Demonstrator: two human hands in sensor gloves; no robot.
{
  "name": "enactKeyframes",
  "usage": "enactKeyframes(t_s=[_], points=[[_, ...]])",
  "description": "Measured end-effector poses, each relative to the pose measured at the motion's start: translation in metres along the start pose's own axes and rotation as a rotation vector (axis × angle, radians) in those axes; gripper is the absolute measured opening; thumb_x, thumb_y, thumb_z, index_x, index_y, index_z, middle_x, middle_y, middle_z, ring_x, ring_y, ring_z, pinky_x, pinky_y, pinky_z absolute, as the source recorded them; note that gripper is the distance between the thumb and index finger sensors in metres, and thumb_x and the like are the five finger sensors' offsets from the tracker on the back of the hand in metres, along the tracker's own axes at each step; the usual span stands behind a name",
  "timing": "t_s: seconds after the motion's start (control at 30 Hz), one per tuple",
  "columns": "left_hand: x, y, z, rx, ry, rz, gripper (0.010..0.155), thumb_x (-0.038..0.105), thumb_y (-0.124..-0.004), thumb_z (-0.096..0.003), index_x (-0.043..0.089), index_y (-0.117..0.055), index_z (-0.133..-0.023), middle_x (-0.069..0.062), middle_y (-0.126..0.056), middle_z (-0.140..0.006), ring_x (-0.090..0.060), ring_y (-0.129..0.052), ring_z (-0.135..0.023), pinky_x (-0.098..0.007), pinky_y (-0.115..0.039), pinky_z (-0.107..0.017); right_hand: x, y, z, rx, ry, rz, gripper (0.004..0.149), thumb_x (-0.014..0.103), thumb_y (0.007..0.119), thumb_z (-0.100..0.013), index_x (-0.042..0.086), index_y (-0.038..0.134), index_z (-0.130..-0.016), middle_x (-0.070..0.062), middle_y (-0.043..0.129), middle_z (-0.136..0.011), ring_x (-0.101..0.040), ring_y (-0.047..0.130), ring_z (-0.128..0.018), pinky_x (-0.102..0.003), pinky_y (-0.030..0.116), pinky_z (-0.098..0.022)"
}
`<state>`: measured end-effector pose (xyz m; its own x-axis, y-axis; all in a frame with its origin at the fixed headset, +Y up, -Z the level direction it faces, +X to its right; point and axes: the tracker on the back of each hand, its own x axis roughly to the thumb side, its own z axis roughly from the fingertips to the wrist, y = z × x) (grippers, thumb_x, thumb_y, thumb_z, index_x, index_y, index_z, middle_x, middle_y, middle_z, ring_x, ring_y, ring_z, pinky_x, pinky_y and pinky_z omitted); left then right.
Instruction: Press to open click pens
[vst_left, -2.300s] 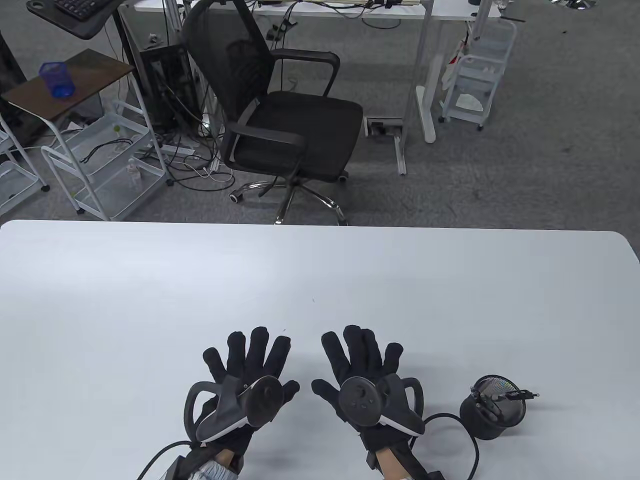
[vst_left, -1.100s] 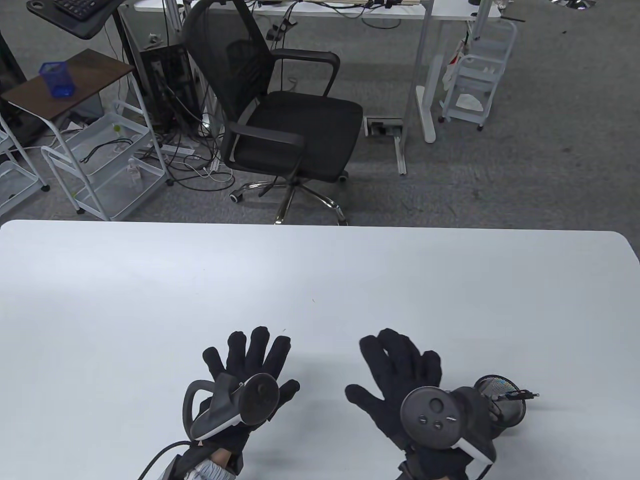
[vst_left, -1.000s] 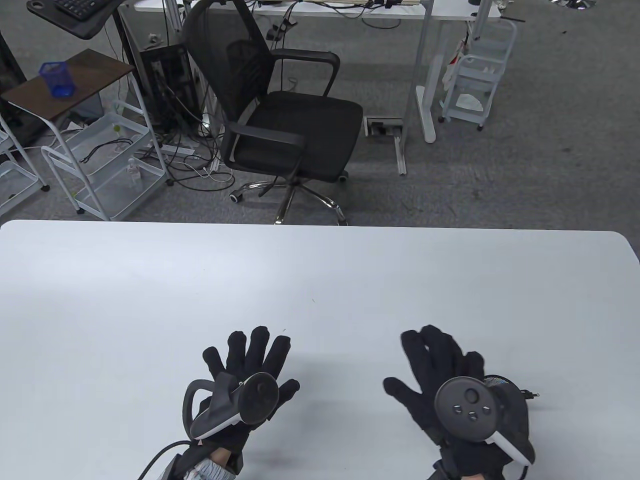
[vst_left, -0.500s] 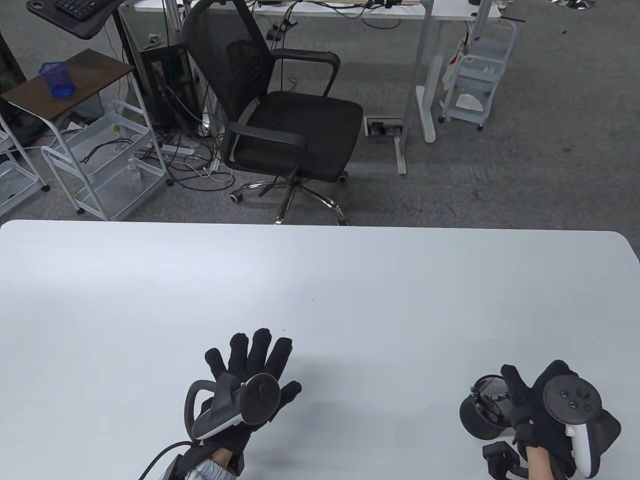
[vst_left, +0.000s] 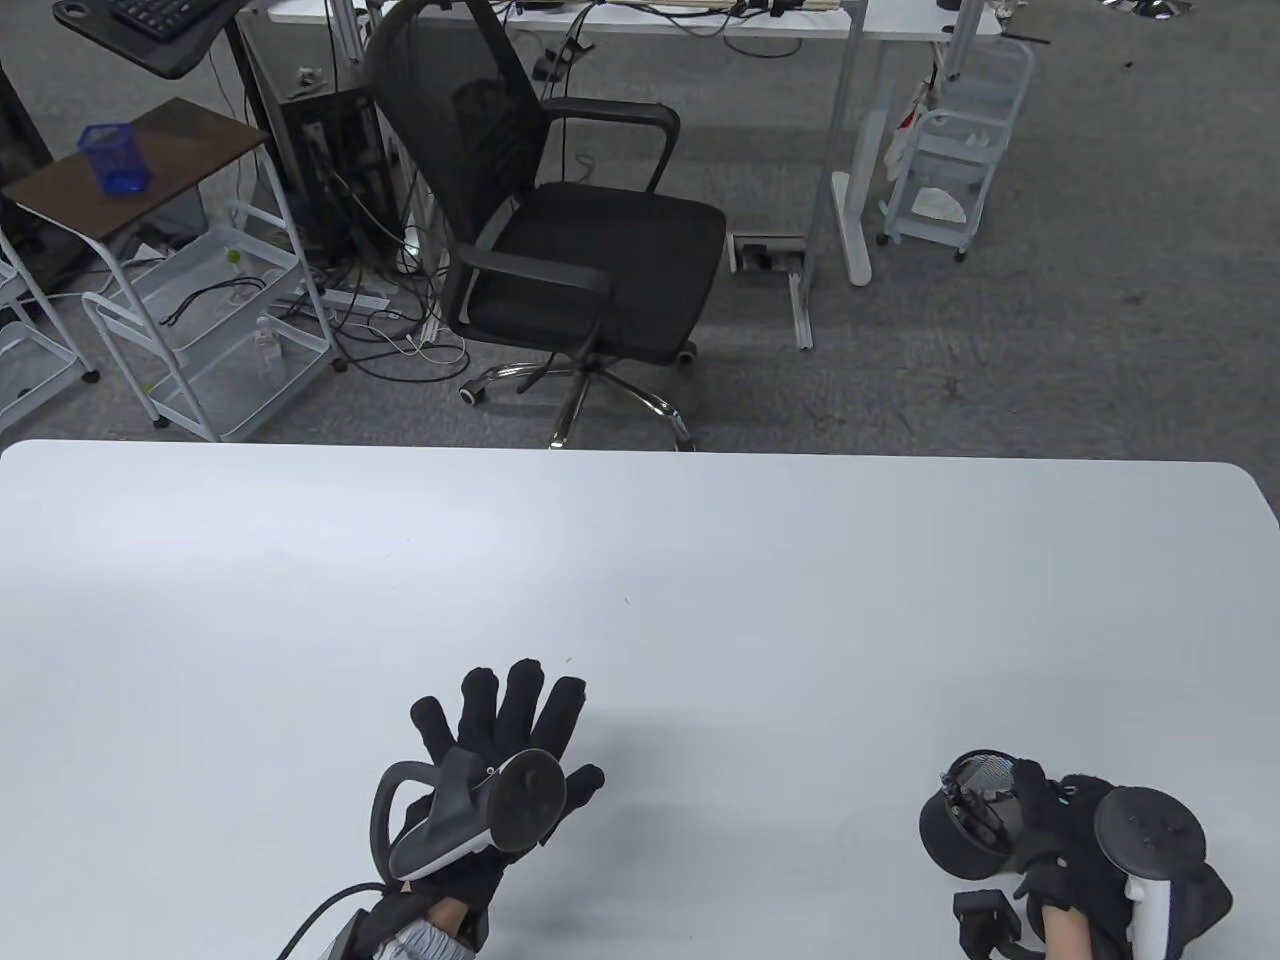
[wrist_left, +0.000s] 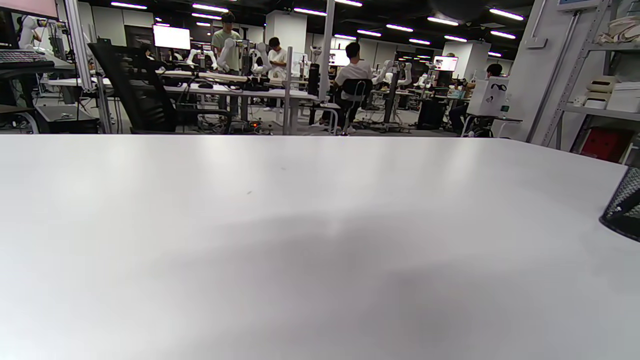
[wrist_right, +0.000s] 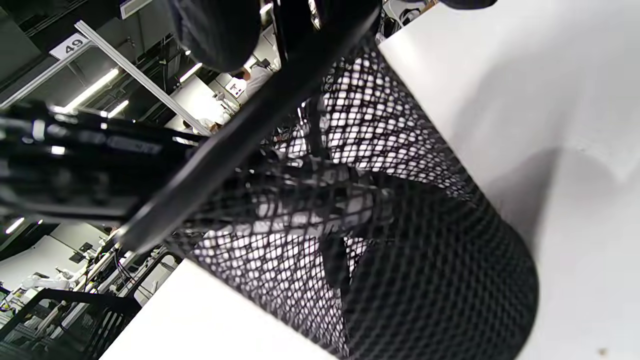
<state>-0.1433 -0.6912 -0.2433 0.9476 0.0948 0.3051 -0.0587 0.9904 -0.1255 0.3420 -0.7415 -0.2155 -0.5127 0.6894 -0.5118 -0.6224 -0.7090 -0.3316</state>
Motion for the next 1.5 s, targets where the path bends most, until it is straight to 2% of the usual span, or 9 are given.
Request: enactKeyframes(t_s=[0.17,0.43,0.57,0.7,0.8,1.03,1.17,1.3,1.5], points=[[0.000,0.000,0.000,0.000,0.001,0.002,0.075,0.064,-0.052,-0.0686,0.027,-0.024,-0.127,-0.022,-0.024,-0.133,-0.064,-0.030,-0.116,-0.086,-0.022,-0.068,0.003,0.000,0.001,0.002,0.003,0.017,0.049,0.027,0.075,-0.062,-0.008,0.060,-0.092,-0.050,0.030,-0.111,-0.070,0.040,-0.097,-0.082,0.032,-0.065],[-0.001,0.000,0.000,0.001,0.001,0.004,0.075,0.064,-0.052,-0.0686,0.027,-0.023,-0.127,-0.022,-0.024,-0.133,-0.064,-0.030,-0.116,-0.086,-0.022,-0.068,0.012,-0.003,0.003,-0.021,-0.055,0.037,0.046,0.023,0.073,-0.062,-0.012,0.060,-0.089,-0.049,0.031,-0.110,-0.069,0.042,-0.097,-0.082,0.032,-0.065],[-0.001,0.000,0.000,-0.001,0.002,0.006,0.075,0.064,-0.052,-0.0686,0.027,-0.023,-0.127,-0.022,-0.024,-0.133,-0.064,-0.030,-0.115,-0.086,-0.022,-0.068,0.030,-0.011,0.009,-0.068,-0.124,0.072,0.048,0.023,0.073,-0.062,-0.014,0.061,-0.089,-0.049,0.036,-0.110,-0.065,0.053,-0.097,-0.081,0.035,-0.065],[-0.001,0.000,0.001,0.000,0.002,0.005,0.075,0.064,-0.052,-0.0685,0.027,-0.023,-0.127,-0.022,-0.024,-0.133,-0.064,-0.031,-0.115,-0.086,-0.022,-0.068,0.063,-0.030,0.022,-0.129,-0.209,0.119,0.048,0.022,0.074,-0.062,-0.016,0.062,-0.089,-0.049,0.041,-0.108,-0.060,0.064,-0.095,-0.080,0.038,-0.065],[-0.001,0.001,0.002,0.004,0.003,0.005,0.075,0.064,-0.053,-0.0684,0.027,-0.023,-0.127,-0.023,-0.025,-0.133,-0.064,-0.030,-0.115,-0.086,-0.022,-0.068,0.088,-0.045,0.031,-0.179,-0.267,0.159,0.048,0.022,0.076,-0.061,-0.016,0.064,-0.088,-0.049,0.048,-0.106,-0.054,0.079,-0.087,-0.076,0.047,-0.067],[-0.001,0.002,0.003,0.011,0.001,0.015,0.076,0.065,-0.053,-0.0684,0.027,-0.022,-0.127,-0.025,-0.025,-0.133,-0.064,-0.031,-0.115,-0.086,-0.022,-0.068,0.157,-0.070,0.075,-0.251,-0.473,0.140,0.048,0.022,0.078,-0.060,-0.015,0.066,-0.088,-0.048,0.054,-0.104,-0.045,0.092,-0.077,-0.069,0.058,-0.068],[-0.001,0.002,0.003,0.009,0.001,0.015,0.076,0.065,-0.052,-0.0685,0.027,-0.021,-0.127,-0.025,-0.025,-0.133,-0.064,-0.031,-0.115,-0.086,-0.022,-0.068,0.190,-0.057,0.105,-0.226,-0.625,0.096,0.048,0.021,0.079,-0.060,-0.015,0.067,-0.089,-0.048,0.057,-0.103,-0.038,0.097,-0.072,-0.067,0.062,-0.067],[-0.001,0.002,0.004,0.011,-0.002,0.015,0.076,0.064,-0.052,-0.0685,0.027,-0.022,-0.127,-0.025,-0.025,-0.133,-0.064,-0.031,-0.115,-0.086,-0.022,-0.068,0.219,-0.019,0.130,-0.104,-0.747,0.028,0.050,0.020,0.080,-0.060,-0.016,0.066,-0.092,-0.048,0.058,-0.103,-0.035,0.098,-0.070,-0.065,0.064,-0.066],[0.001,0.001,0.004,0.011,-0.002,0.010,0.075,0.064,-0.053,-0.0688,0.027,-0.022,-0.127,-0.025,-0.025,-0.133,-0.064,-0.031,-0.115,-0.086,-0.022,-0.068,0.240,0.036,0.144,0.025,-0.827,-0.082,0.053,0.019,0.083,-0.058,-0.017,0.069,-0.094,-0.048,0.060,-0.103,-0.032,0.099,-0.067,-0.065,0.064,-0.066]])
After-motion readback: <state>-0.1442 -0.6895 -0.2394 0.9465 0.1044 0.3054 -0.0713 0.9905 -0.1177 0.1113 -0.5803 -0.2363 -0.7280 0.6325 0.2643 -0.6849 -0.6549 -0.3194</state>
